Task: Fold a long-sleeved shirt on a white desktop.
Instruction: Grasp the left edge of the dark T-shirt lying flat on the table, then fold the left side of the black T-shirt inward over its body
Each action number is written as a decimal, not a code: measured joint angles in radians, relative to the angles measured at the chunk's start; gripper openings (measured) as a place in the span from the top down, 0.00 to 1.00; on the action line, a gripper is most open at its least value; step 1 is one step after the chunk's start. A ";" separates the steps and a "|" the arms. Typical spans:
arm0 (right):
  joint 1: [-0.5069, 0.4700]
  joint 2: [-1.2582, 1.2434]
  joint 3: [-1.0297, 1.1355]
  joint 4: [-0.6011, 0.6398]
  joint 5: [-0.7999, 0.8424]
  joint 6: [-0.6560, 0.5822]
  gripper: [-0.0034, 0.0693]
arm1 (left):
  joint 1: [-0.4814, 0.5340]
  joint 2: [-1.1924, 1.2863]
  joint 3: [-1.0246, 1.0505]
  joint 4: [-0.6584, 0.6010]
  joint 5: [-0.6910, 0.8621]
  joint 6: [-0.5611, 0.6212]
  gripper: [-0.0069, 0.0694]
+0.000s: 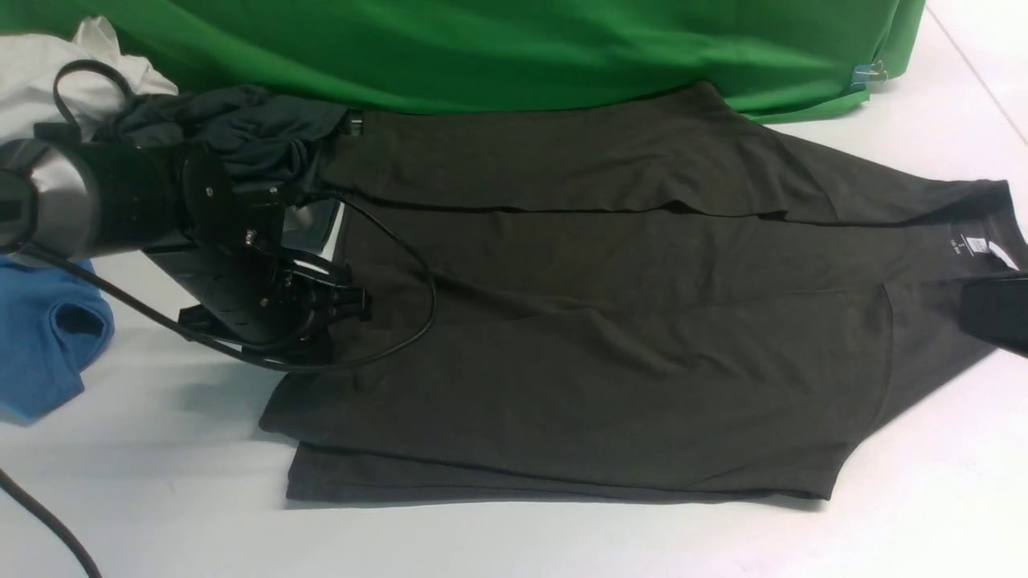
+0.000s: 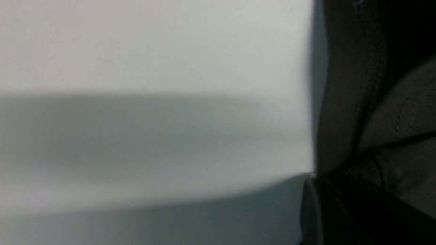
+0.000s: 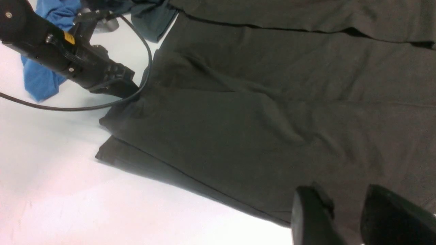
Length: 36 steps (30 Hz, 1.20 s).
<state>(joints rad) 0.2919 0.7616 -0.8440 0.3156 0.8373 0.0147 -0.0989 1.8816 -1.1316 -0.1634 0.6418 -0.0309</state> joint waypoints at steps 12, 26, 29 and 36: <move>0.000 0.000 0.000 0.000 0.002 0.000 0.62 | 0.000 -0.149 0.004 0.001 -0.014 0.020 0.83; 0.000 0.000 0.000 0.000 0.000 0.000 0.62 | 0.000 -0.227 -0.090 -0.144 -0.095 0.208 0.83; 0.000 0.000 0.000 0.000 -0.007 0.000 0.62 | 0.000 -0.198 -0.131 -0.189 -0.105 0.251 0.83; 0.000 0.000 0.000 -0.015 -0.011 0.000 0.62 | -0.001 -0.123 -0.231 -0.227 -0.093 0.285 0.83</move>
<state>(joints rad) 0.2919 0.7616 -0.8440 0.3008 0.8259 0.0147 -0.0998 1.7584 -1.3626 -0.3900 0.5487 0.2538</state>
